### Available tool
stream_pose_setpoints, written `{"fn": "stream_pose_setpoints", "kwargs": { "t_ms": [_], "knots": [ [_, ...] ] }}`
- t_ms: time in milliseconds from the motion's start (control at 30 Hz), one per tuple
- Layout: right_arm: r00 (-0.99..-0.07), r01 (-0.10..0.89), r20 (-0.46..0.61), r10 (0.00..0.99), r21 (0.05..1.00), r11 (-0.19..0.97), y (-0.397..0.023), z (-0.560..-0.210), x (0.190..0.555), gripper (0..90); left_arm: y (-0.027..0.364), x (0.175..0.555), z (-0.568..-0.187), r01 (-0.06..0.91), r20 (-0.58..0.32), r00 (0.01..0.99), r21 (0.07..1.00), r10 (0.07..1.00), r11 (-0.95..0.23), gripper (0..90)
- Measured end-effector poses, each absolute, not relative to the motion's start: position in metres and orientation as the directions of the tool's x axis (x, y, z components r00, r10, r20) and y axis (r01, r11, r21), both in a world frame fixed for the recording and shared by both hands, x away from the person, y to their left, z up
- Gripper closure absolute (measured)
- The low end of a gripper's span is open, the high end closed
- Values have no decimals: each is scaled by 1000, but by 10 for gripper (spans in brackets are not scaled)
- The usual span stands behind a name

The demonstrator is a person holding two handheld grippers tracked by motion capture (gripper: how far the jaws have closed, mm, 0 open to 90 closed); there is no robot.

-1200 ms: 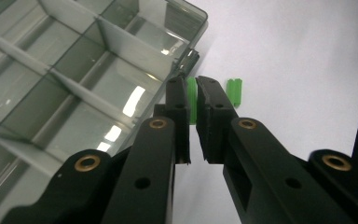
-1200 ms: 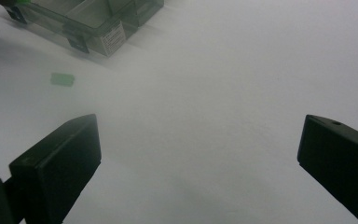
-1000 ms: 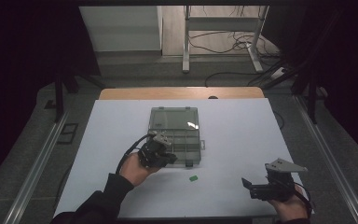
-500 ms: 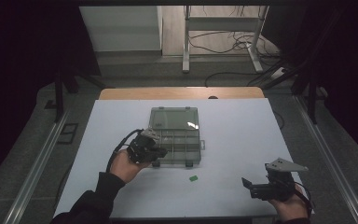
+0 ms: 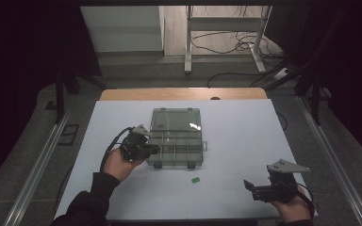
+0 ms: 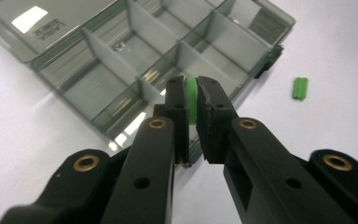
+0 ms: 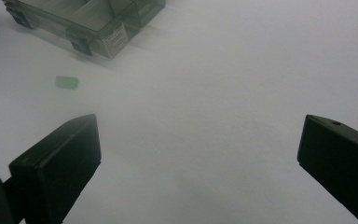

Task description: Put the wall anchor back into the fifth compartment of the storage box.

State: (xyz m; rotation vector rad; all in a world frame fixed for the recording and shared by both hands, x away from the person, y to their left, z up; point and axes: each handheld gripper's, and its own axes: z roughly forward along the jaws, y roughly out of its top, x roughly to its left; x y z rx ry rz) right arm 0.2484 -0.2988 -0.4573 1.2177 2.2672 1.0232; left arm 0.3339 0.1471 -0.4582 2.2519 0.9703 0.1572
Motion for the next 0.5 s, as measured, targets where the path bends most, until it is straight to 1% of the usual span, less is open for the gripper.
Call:
{"fn": "stream_pose_setpoints", "kwargs": {
  "t_ms": [433,500],
  "knots": [
    [-569,558,11,822,740,376,-298,-458,248,0,155,347,-476,658,-156,668,581,728,-479,831],
    [-570,558,13,822,740,376,-298,-458,248,0,156,348,-478,662,-158,662,582,732,-473,789]
  ]
}}
